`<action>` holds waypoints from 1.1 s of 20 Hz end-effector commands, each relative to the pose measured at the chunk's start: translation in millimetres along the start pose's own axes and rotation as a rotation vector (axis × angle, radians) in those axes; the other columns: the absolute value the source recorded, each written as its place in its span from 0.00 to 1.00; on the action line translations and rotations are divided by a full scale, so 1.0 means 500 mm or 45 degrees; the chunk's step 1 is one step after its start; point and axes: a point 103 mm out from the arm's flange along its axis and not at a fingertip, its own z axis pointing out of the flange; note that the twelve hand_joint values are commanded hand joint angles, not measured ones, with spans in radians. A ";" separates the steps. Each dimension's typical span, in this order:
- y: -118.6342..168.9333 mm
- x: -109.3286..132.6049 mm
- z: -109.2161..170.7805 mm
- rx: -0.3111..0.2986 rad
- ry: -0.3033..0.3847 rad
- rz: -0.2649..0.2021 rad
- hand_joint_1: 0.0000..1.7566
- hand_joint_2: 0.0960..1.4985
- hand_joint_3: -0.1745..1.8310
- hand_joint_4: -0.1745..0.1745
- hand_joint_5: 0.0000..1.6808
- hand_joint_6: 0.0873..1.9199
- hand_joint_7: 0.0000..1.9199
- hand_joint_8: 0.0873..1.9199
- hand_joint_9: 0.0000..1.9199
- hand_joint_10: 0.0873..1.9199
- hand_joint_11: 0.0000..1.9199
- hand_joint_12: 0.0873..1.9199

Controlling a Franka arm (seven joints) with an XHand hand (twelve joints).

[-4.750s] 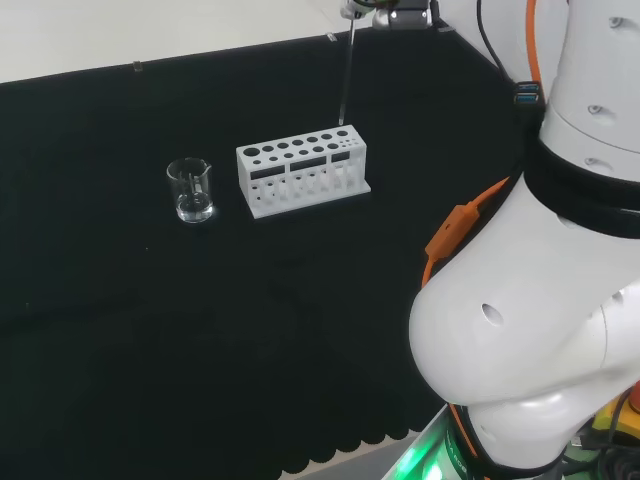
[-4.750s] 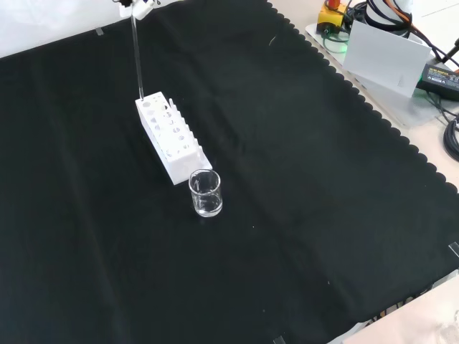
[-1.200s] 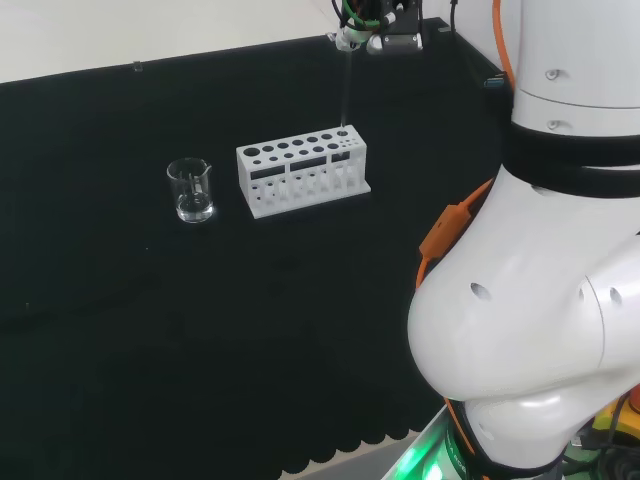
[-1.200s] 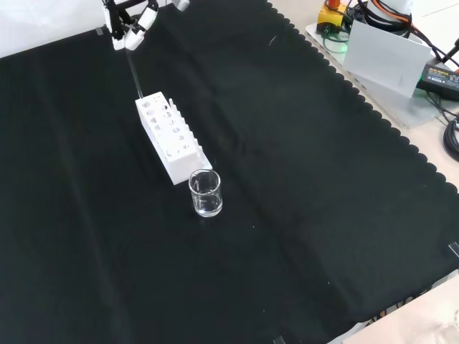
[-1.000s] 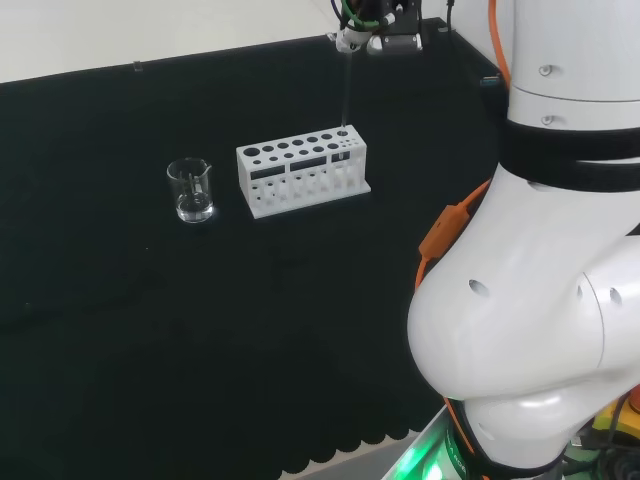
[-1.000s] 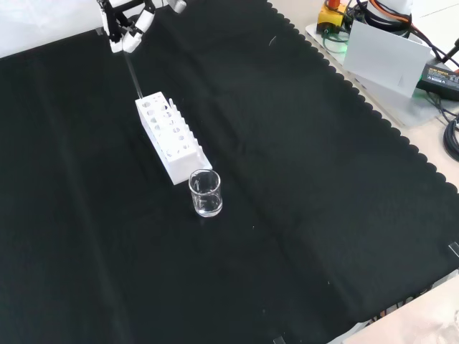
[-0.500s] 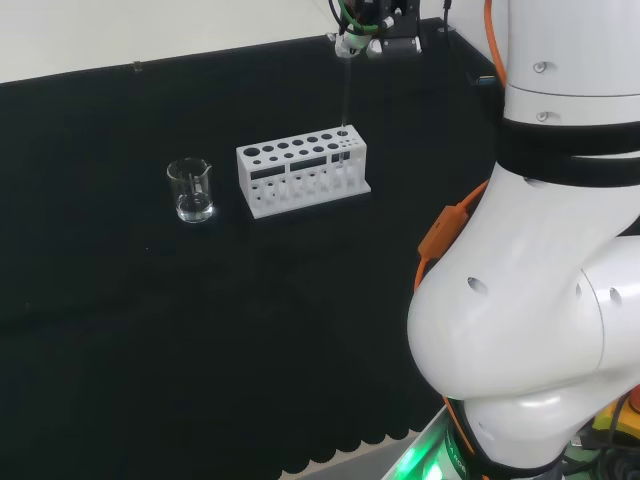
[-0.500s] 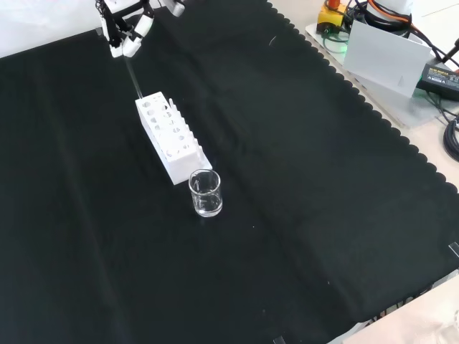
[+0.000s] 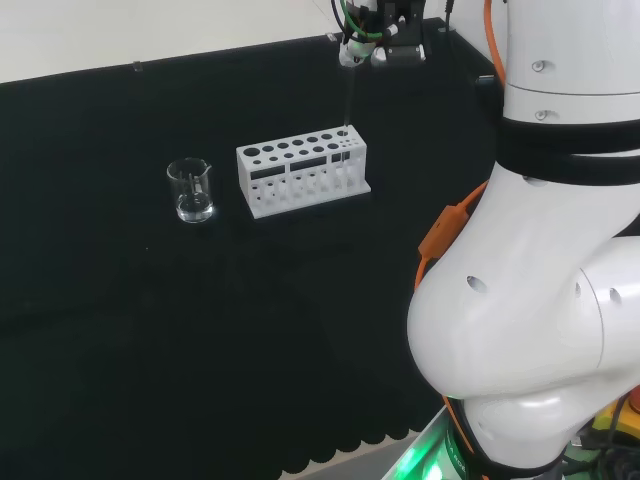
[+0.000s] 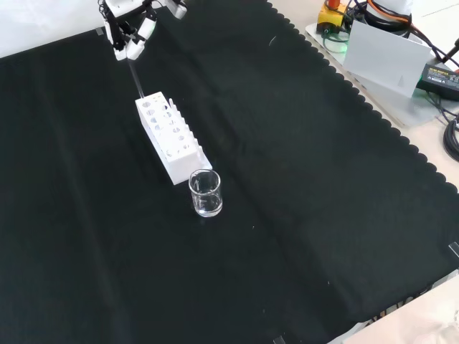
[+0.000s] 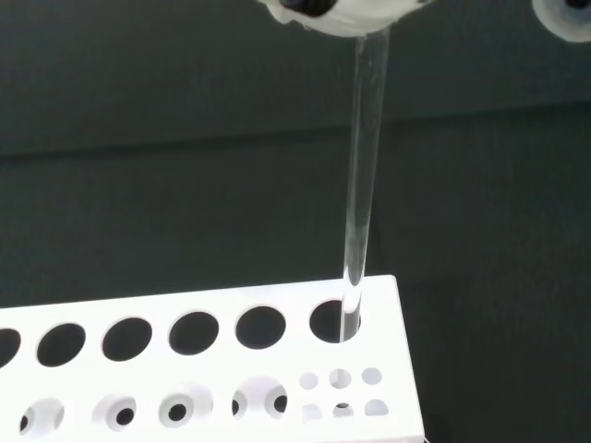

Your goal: Put the glass rod back on the white test tube rack.

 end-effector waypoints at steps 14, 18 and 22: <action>-0.012 -0.004 0.010 0.104 0.104 -0.033 0.75 0.68 0.00 0.02 0.69 0.29 0.83 0.00 0.98 0.02 0.90 0.30; -0.016 -0.005 0.003 0.095 0.124 -0.030 0.75 0.59 0.00 0.00 0.60 0.36 0.80 0.00 0.98 0.01 0.91 0.31; -0.019 -0.002 -0.012 0.077 0.123 -0.029 0.75 0.57 0.00 0.00 0.56 0.38 0.77 0.00 0.98 0.01 0.93 0.31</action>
